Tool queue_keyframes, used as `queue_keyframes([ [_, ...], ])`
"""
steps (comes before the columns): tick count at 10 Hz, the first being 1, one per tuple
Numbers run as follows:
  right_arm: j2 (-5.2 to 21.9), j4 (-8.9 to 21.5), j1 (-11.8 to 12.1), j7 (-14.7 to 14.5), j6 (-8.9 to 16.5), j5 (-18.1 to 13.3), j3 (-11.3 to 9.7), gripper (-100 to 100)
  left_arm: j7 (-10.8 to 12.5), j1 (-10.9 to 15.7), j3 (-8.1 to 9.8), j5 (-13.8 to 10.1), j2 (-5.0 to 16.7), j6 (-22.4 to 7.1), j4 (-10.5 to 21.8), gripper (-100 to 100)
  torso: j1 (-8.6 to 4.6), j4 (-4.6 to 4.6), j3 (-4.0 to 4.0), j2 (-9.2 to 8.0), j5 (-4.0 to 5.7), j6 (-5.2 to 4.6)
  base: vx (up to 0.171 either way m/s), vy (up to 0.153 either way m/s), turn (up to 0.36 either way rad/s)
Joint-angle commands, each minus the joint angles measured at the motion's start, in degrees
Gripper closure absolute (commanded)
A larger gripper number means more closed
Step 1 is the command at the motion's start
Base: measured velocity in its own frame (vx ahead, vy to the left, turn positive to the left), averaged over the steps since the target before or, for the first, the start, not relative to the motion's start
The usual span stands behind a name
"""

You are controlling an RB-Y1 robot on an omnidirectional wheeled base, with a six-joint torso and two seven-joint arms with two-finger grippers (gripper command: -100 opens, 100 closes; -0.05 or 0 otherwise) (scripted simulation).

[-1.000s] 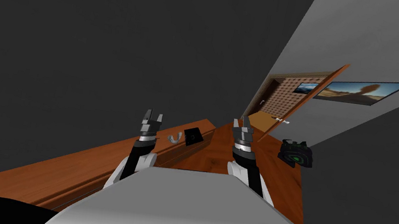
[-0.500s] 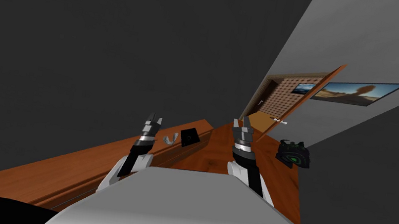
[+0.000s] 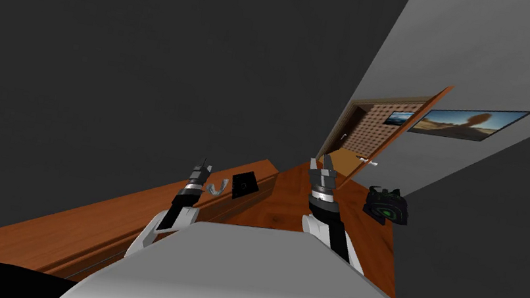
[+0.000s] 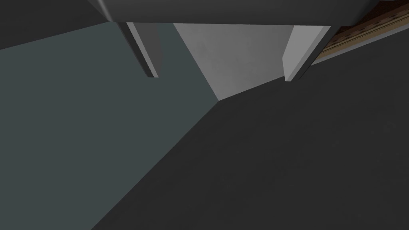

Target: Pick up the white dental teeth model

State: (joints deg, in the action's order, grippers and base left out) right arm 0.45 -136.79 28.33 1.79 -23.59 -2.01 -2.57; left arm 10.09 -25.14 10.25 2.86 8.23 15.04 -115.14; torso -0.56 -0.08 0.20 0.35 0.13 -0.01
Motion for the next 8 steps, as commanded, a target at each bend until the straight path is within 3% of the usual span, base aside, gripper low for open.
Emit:
queue_keyframes([
  [1, 0.0, 0.0, 0.0, 0.0, 0.0, 0.0, 0.0, 0, 0.1, -0.2, 1.29, -0.1, -0.1, -2.9, 2.7, -100, 0.00, 0.00, 0.00, 0.00, 0.00, 0.00, 0.081, -0.140, -0.027],
  [4, 0.0, 0.0, 0.0, 0.0, 0.0, 0.0, 0.0, 0, 0.2, 0.0, 2.25, -0.3, 0.1, -5.4, 4.6, -100, 0.21, 0.04, -0.09, -0.16, -0.04, 0.00, 0.040, -0.088, -0.013],
  [7, 0.0, 0.0, 0.0, 0.0, 0.0, 0.0, 0.0, 0, 0.7, 0.9, 5.29, -1.1, 0.7, -11.1, 10.7, -100, 0.11, 0.03, -0.08, -0.14, -0.02, 0.00, 0.057, -0.126, -0.033],
  [8, 0.0, 0.0, 0.0, 0.0, 0.0, 0.0, 0.0, 0, 0.7, 0.9, 5.29, -1.1, 0.7, -12.1, 11.0, -100, 0.02, 0.02, -0.06, -0.11, 0.00, 0.01, 0.057, -0.106, -0.005],
])
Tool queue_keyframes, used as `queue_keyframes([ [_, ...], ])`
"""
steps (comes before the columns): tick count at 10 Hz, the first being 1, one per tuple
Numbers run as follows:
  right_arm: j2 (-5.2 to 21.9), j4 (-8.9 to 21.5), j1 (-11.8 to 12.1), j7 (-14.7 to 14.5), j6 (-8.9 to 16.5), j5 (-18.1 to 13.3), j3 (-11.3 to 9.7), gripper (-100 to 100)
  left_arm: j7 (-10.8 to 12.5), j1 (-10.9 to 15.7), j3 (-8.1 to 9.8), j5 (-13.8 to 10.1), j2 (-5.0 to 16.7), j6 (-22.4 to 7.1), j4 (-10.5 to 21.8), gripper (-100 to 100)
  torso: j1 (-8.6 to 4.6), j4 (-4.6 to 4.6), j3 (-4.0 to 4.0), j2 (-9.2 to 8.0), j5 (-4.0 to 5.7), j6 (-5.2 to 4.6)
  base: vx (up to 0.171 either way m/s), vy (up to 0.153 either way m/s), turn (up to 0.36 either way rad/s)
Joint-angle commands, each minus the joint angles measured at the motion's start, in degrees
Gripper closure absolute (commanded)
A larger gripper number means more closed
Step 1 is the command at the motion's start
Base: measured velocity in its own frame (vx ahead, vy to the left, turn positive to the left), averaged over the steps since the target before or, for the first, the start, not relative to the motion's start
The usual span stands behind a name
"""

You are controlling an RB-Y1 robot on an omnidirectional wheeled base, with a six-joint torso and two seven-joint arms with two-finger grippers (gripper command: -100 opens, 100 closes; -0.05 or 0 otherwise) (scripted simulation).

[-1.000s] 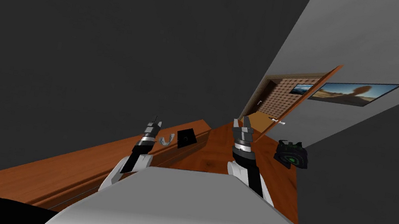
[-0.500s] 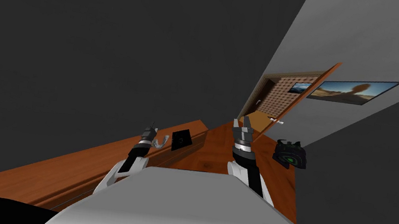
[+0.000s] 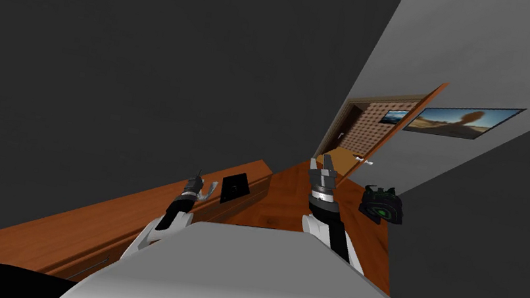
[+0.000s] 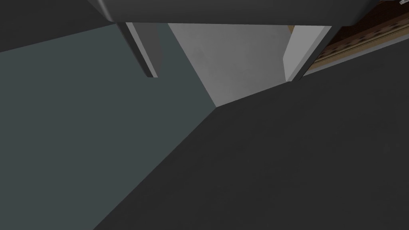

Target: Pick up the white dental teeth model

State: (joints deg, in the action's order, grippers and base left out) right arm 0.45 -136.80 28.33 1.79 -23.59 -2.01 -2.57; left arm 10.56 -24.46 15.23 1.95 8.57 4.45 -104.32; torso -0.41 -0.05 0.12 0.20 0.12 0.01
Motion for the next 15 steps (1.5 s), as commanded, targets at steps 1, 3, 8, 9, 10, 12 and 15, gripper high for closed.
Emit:
queue_keyframes([
  [1, 0.0, 0.0, 0.0, 0.0, 0.0, 0.0, 0.0, 0, 0.5, 0.6, 1.36, -0.5, 0.7, -2.9, 2.5, -100, 0.00, 0.00, 0.00, 0.00, 0.00, 0.00, 0.047, -0.074, -0.032],
  [3, 0.0, 0.0, 0.0, 0.0, 0.0, 0.0, 0.0, 0, 0.7, 1.1, 2.40, -0.9, 1.0, -5.3, 4.9, -100, 0.23, 0.01, -0.04, -0.06, -0.05, 0.00, 0.043, -0.054, -0.025],
  [8, 0.0, 0.0, 0.0, 0.0, 0.0, 0.0, 0.0, 0, 1.4, 2.7, 5.49, -2.3, 2.3, -12.3, 11.2, -100, 0.23, 0.01, -0.02, -0.03, -0.06, -0.01, 0.046, -0.062, -0.034],
  [9, 0.0, 0.0, 0.0, 0.0, 0.0, 0.0, 0.0, 0, 1.4, 2.7, 5.49, -2.3, 2.3, -13.3, 12.4, -100, 0.14, 0.00, 0.01, 0.02, -0.05, -0.01, 0.047, -0.056, -0.016],
  [10, 0.0, 0.0, 0.0, 0.0, 0.0, 0.0, 0.0, 0, 1.7, 3.4, 6.49, -2.8, 2.8, -15.0, 14.8, -100, 0.22, 0.00, -0.02, -0.04, -0.05, 0.01, 0.043, -0.050, -0.033],
  [12, 0.0, 0.0, 0.0, 0.0, 0.0, 0.0, 0.0, 0, 2.0, 4.0, 7.48, -3.3, 3.4, -17.9, 17.5, -100, 0.30, 0.02, -0.05, -0.09, -0.07, 0.00, 0.036, -0.029, -0.035],
  [15, 0.0, 0.0, 0.0, 0.0, 0.0, 0.0, 0.0, 0, 2.6, 5.5, 9.37, -4.4, 4.7, -22.1, 22.0, -100, 0.32, 0.02, -0.04, -0.07, -0.07, -0.01, 0.045, -0.033, -0.043],
])
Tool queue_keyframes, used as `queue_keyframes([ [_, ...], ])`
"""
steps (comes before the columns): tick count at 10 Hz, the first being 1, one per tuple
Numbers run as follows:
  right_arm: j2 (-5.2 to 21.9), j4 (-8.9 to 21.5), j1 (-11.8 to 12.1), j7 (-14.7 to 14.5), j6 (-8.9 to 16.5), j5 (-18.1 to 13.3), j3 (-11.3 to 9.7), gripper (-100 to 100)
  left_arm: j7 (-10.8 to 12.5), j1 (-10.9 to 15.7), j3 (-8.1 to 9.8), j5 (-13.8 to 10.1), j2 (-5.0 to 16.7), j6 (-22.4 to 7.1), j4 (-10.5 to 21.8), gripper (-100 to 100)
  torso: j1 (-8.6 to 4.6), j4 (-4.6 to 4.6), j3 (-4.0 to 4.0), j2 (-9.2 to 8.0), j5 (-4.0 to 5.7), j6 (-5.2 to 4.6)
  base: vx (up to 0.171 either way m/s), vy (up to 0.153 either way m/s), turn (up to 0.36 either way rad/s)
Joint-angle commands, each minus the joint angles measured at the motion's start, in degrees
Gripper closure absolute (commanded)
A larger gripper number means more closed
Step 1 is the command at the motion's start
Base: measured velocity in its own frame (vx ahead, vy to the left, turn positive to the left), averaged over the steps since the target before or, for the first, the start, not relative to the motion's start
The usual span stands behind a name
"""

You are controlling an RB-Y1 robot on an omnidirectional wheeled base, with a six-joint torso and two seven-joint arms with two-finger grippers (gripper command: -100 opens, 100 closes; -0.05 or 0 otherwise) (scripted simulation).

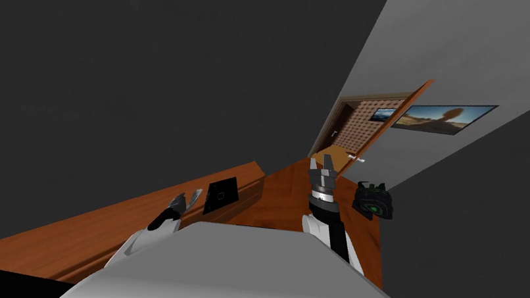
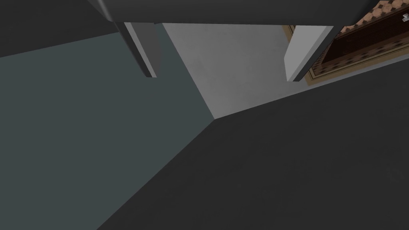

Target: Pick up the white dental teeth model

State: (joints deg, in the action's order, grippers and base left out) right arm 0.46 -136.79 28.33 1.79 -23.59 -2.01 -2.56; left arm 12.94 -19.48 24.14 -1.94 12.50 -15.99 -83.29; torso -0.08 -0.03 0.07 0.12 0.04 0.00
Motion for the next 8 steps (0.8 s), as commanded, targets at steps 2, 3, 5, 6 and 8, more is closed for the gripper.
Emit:
queue_keyframes([
  [2, 0.0, 0.0, 0.0, 0.0, 0.0, 0.0, 0.0, 0, 0.6, 1.3, 1.36, -1.1, 1.5, -3.8, 3.9, -100, 0.04, 0.01, -0.02, -0.03, 0.00, 0.01, 0.031, -0.017, -0.033],
  [3, 0.0, 0.0, 0.0, 0.0, 0.0, 0.0, 0.0, 0, 0.9, 2.1, 2.22, -1.7, 2.3, -5.3, 6.0, -100, 0.05, 0.01, -0.01, -0.02, -0.01, 0.00, 0.049, -0.020, -0.079],
  [5, 0.0, 0.0, 0.0, 0.0, 0.0, 0.0, 0.0, 0, 1.2, 2.9, 3.03, -2.3, 3.0, -7.9, 8.6, -100, 0.07, 0.00, 0.00, 0.00, -0.01, 0.01, 0.041, -0.004, -0.023],
  [6, 0.0, 0.0, 0.0, 0.0, 0.0, 0.0, 0.0, 0, 1.2, 2.9, 3.03, -2.3, 3.0, -7.9, 8.6, -100, 0.08, 0.00, 0.00, 0.00, -0.01, 0.01, 0.030, -0.001, -0.024],
  [8, 0.0, 0.0, 0.0, 0.0, 0.0, 0.0, 0.0, 0, 1.8, 4.4, 4.49, -3.4, 4.5, -11.5, 13.0, -100, 0.11, 0.01, -0.02, -0.03, -0.02, 0.00, 0.037, 0.001, -0.060],
])
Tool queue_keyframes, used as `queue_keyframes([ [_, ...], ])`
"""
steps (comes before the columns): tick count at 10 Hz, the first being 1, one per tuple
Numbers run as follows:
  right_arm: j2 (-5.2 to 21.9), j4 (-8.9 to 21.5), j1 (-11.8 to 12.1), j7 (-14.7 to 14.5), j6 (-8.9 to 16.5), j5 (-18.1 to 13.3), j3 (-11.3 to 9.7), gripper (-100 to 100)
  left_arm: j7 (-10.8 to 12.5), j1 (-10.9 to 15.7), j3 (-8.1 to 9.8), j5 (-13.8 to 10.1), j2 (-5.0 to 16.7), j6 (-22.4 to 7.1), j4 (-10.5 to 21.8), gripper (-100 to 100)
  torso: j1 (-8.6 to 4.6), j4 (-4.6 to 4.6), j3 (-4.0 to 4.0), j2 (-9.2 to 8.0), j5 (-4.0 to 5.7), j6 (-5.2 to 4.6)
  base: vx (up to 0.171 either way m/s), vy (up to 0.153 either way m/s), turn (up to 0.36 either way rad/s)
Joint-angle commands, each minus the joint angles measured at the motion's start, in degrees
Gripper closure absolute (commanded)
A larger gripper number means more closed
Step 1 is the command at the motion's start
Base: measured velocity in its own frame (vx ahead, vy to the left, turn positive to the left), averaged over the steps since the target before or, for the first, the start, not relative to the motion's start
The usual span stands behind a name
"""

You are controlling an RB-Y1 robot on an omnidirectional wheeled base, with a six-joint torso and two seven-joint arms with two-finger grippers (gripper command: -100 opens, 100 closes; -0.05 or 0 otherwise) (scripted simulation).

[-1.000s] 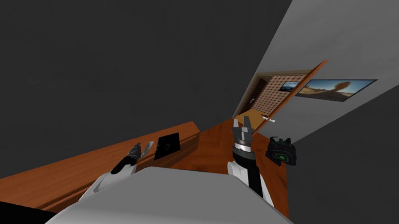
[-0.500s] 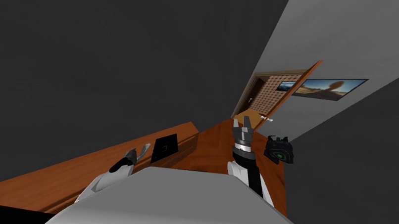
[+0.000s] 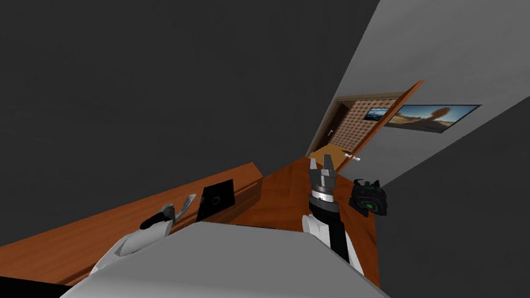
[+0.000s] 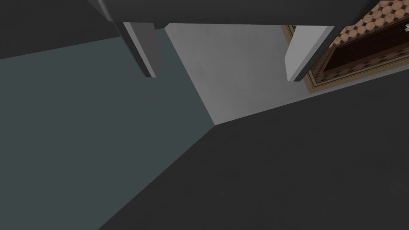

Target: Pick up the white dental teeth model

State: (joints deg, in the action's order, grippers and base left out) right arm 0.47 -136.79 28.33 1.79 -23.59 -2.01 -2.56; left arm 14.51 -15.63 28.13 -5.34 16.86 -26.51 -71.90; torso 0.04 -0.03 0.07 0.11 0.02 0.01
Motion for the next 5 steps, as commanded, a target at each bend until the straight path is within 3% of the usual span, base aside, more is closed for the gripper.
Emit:
queue_keyframes([
  [1, 0.0, 0.0, 0.0, 0.0, 0.0, 0.0, 0.0, 0, 0.2, 0.5, 0.50, 0.0, 0.1, -0.9, 1.6, -100, 0.00, 0.00, 0.00, 0.00, 0.00, 0.00, 0.036, 0.012, -0.020],
  [5, 0.0, 0.0, 0.0, 0.0, 0.0, 0.0, 0.0, 0, 1.0, 2.5, 2.25, -1.6, 2.0, -5.6, 7.4, -100, 0.04, 0.01, -0.02, -0.04, -0.01, -0.01, 0.035, 0.015, -0.041],
])
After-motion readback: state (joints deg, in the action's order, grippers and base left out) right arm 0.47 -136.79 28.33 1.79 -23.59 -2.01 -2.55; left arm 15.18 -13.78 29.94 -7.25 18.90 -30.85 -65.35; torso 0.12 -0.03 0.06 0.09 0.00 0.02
